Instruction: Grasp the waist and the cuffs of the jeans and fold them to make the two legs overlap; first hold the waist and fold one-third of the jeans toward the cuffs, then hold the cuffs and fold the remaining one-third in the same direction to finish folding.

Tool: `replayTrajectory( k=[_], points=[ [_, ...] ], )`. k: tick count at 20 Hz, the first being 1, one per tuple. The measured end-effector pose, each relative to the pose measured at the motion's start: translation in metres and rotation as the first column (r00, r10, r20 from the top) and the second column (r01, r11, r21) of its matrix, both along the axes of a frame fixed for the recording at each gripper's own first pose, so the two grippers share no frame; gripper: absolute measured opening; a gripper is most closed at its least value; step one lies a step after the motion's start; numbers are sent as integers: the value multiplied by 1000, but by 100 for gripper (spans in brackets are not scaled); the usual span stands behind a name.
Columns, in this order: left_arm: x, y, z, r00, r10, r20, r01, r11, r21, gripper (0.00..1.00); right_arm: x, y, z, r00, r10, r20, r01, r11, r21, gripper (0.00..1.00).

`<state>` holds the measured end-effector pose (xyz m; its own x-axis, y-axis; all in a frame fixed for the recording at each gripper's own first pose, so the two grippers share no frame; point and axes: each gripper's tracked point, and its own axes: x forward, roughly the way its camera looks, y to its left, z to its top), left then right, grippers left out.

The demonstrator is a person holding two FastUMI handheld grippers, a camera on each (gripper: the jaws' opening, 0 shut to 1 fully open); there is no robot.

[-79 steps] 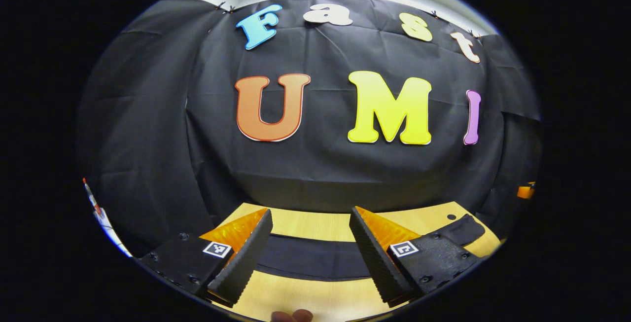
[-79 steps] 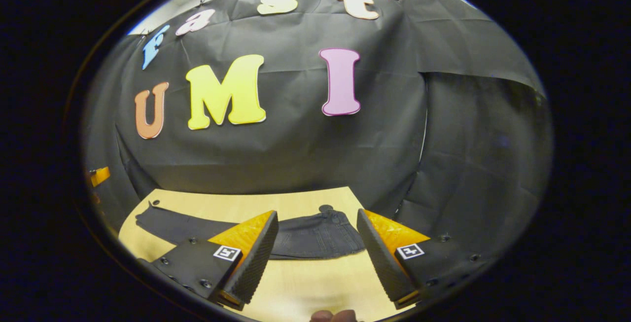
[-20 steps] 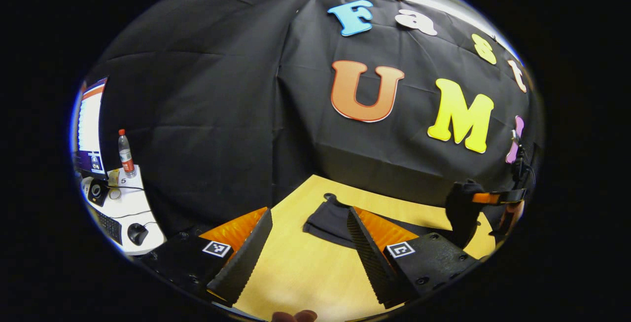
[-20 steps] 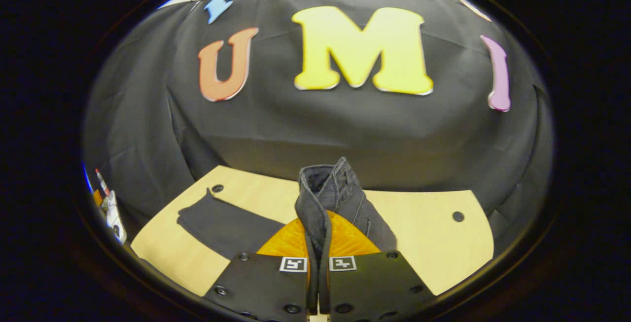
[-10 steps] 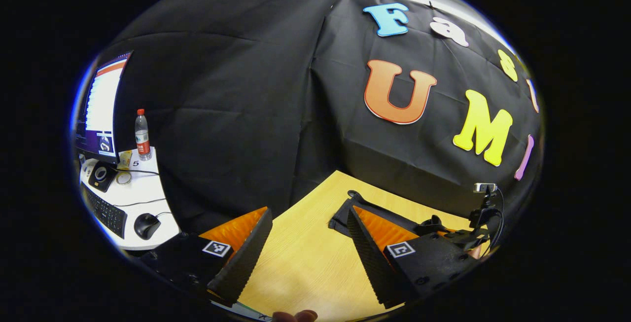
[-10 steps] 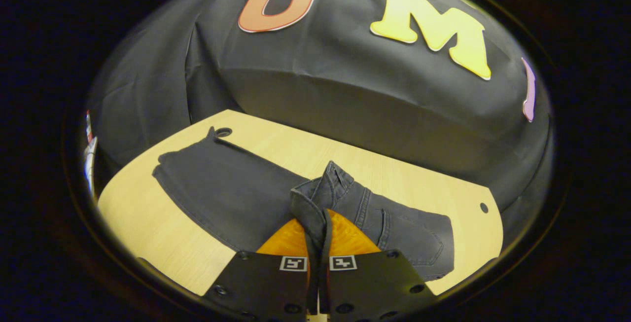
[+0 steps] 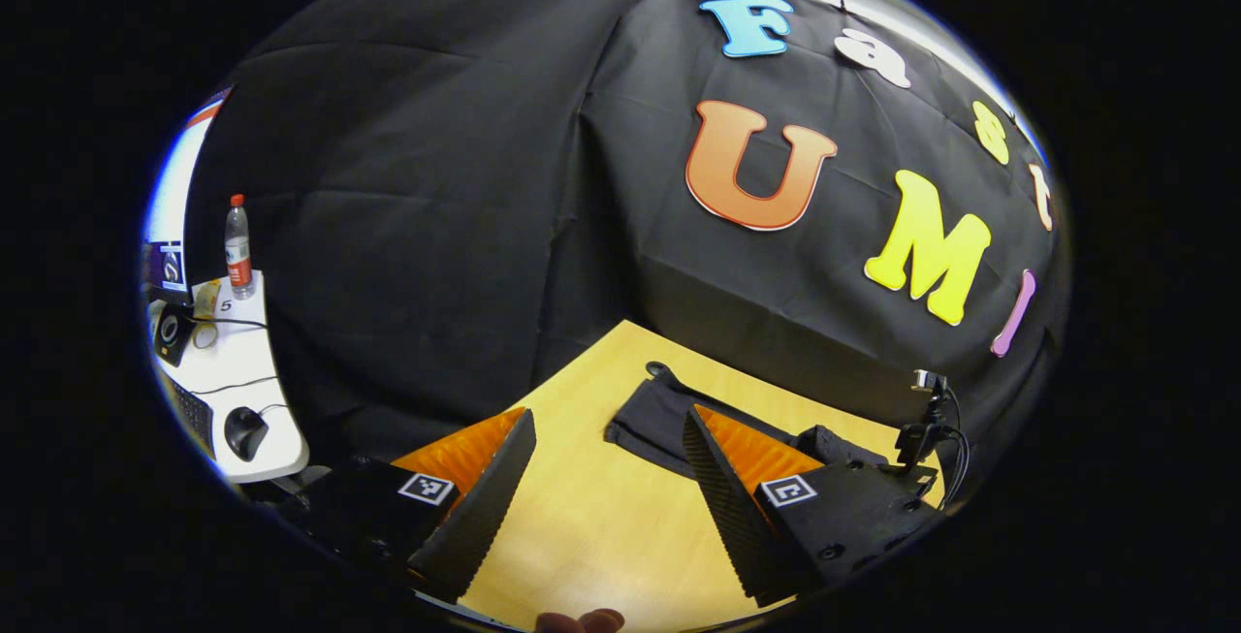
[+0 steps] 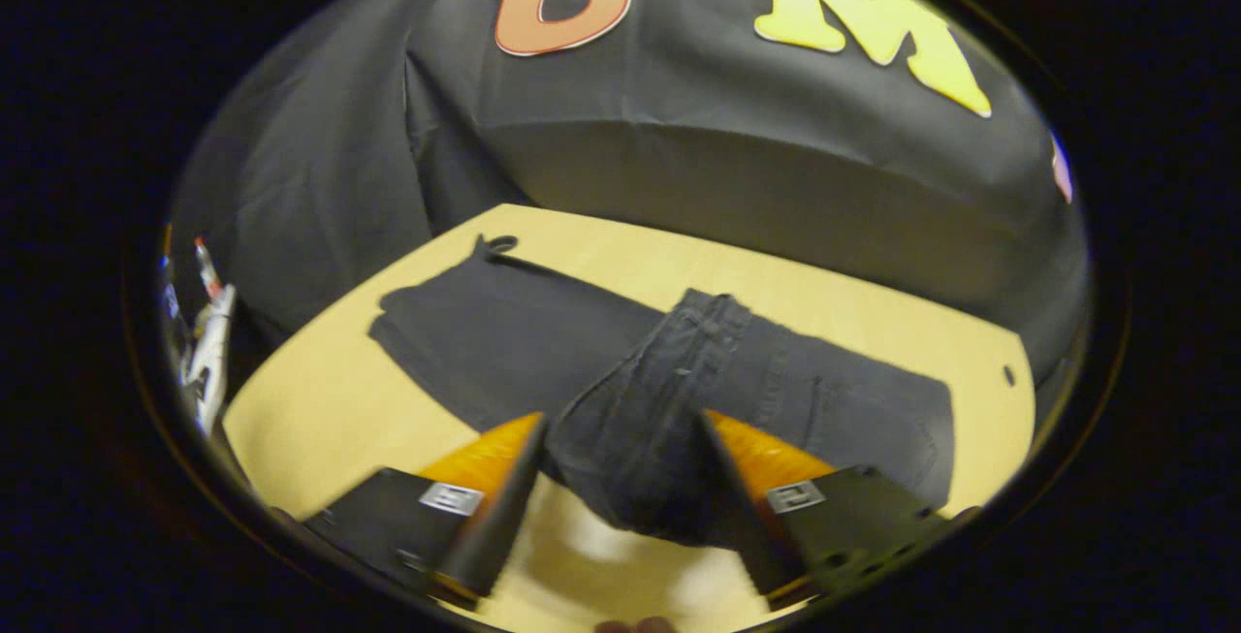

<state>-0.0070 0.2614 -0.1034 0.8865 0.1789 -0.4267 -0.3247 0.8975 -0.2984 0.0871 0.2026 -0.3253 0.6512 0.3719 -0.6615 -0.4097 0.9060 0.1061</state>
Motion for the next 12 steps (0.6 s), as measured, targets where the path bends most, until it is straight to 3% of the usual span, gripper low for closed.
replayTrajectory(
  k=[1,5,9,12],
  points=[
    [4,-3,-1,1000,-11,2,11,1000,-4,99,0,-4,8,1000,-7,25,7,1000,-8,100],
    [17,-17,-12,999,-45,1,45,998,-39,99,-11,-24,61,994,-24,106,21,999,34,99],
    [32,-31,-42,998,-60,-15,58,990,-131,99,-34,-62,122,986,2,168,-8,999,35,99],
    [49,-45,-75,998,-49,-28,39,961,-273,99,-48,-109,170,980,-47,192,37,998,58,99]
  ],
)
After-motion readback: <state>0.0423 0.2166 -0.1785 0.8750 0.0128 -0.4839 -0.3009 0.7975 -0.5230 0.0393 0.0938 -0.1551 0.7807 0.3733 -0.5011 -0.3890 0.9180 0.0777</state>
